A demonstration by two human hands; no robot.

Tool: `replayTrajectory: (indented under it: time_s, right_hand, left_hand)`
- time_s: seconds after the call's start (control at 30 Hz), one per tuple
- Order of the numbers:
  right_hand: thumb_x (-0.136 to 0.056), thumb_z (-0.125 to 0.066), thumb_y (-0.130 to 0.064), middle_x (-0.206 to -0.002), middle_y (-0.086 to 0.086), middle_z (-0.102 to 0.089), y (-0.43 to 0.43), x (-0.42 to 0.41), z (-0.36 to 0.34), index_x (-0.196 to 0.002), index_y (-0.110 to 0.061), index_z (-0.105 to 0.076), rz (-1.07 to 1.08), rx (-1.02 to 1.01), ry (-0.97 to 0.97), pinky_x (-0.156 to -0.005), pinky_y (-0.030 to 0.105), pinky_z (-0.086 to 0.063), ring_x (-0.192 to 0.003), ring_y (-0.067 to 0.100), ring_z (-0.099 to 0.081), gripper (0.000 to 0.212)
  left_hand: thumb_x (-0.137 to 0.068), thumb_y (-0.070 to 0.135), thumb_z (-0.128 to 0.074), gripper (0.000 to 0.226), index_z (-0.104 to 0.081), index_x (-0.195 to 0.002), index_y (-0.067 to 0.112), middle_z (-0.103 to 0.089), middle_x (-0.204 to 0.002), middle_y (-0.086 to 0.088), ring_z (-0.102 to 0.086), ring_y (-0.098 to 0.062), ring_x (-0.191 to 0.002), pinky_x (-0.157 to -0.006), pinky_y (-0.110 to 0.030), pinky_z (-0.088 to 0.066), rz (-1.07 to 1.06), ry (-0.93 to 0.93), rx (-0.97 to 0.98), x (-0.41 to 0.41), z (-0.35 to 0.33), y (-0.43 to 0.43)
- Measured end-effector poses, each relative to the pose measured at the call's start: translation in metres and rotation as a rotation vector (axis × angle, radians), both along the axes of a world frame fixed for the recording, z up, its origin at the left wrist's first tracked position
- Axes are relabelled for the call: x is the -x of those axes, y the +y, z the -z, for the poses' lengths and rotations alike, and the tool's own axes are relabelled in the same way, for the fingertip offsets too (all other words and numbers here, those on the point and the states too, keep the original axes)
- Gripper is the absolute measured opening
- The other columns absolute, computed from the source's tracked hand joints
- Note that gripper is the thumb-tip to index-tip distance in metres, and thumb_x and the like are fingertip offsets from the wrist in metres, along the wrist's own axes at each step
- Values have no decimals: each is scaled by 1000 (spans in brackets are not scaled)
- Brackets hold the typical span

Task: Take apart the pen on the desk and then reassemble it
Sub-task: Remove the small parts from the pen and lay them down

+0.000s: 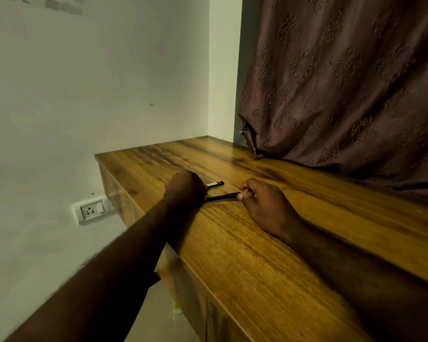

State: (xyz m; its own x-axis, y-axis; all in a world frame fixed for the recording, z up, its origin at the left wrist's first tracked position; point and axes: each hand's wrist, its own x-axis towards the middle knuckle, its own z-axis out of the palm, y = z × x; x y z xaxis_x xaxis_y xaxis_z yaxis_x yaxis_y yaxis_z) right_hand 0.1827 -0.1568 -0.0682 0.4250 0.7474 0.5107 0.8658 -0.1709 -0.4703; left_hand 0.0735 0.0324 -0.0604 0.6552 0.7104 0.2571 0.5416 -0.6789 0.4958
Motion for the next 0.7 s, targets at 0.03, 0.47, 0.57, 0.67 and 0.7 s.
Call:
replayTrajectory:
  time_s: [0.03,0.47,0.57,0.67,0.7]
  right_hand:
    - [-93,-58,-30,-99,-5,-61,0,1,0,-119,-25,-61,6,24,-15,-78,36,-53,-89,14,-60,26]
    - [-92,-62,-27,-95,-2,-50,4,0,0,-96,-25,-67,77,156,-11,-77,41,-51,-88,20,-55,8]
    - [-93,-61,-28,-100,0,-51,3,-4,1,-108,-20,-69,90,175,-14,-82,41,-51,-93,22,-56,19]
    - [-95,-57,-24,-110,4,-58,0,-6,0,-119,-12,-65,78,31,63,-88,35,-49,-102,23,-58,29]
    - [-96,-55,-23,-108,5,-61,-3,-6,-2,-114,-11,-67,78,-70,121,-86,32,-48,-101,22,-59,25]
  left_hand:
    - [-86,36,-64,22,-72,-81,16,-66,-70,0,-62,-12,-64,-50,-23,-42,13,1,-5,0,1,-1]
    - [-87,26,-66,14,-68,-89,12,-62,-77,3,-56,-9,-71,-57,-22,-39,123,-416,176,10,7,-5]
    - [-87,23,-66,13,-67,-91,11,-61,-80,3,-54,-8,-72,-60,-21,-39,128,-460,174,13,7,-8]
    - [-86,20,-67,10,-66,-92,12,-63,-84,2,-55,-7,-75,-63,-19,-41,155,-516,178,18,6,-15]
    - [-85,19,-68,9,-65,-91,13,-64,-84,2,-56,-8,-76,-64,-19,-42,170,-546,198,21,5,-19]
